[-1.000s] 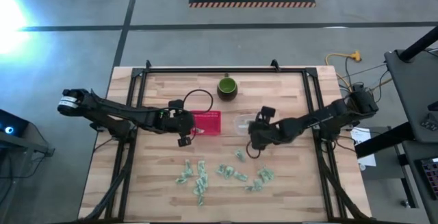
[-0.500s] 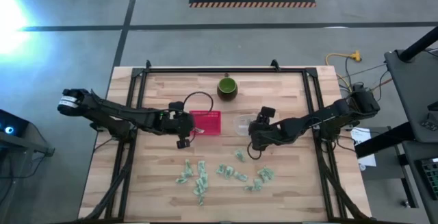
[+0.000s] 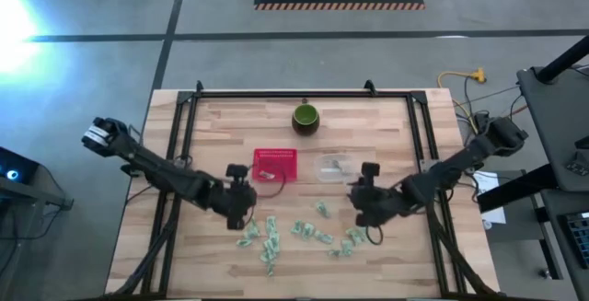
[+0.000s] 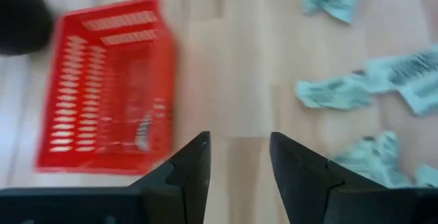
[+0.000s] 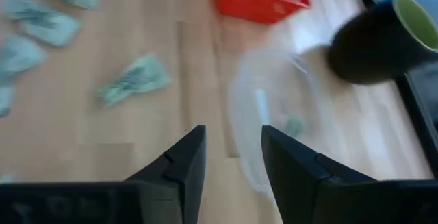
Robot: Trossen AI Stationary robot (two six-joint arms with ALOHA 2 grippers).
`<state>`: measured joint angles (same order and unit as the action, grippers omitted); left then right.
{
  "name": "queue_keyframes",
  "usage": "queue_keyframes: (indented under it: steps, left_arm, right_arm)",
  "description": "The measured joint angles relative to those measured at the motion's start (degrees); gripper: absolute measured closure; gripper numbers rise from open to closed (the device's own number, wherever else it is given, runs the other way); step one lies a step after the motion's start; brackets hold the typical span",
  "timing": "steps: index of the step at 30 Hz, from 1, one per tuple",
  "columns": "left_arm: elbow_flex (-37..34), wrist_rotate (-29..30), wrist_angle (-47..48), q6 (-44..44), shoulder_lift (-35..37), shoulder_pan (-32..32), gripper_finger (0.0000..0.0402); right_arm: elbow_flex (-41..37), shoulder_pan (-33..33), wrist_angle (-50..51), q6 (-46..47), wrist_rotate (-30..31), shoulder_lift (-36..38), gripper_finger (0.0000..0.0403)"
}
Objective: Pick and place items into bin
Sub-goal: Put the stevia packet into the red bin
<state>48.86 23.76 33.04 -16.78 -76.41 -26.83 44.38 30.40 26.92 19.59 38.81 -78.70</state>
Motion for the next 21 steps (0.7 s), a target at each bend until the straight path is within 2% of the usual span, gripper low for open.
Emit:
queue_keyframes:
  steps: [6, 12, 21]
  left_arm:
    - [0.0, -4.3, -0.3, -4.3, -5.1, -3.7, 0.0267]
    - [0.0, -9.1, -1.8, -6.3, -10.9, -4.7, 0.0267]
    - [0.2, -7.8, -4.6, -6.7, -16.1, -4.8, 0.0267]
  right_arm:
    - [-0.4, 4.9, -5.1, -0.1, 0.1, -2.2, 0.0280]
    - [-0.4, 7.2, -6.7, -0.1, 0.1, -4.6, 0.0285]
    - [-0.4, 7.2, -7.6, -0.1, 0.2, -5.0, 0.0296]
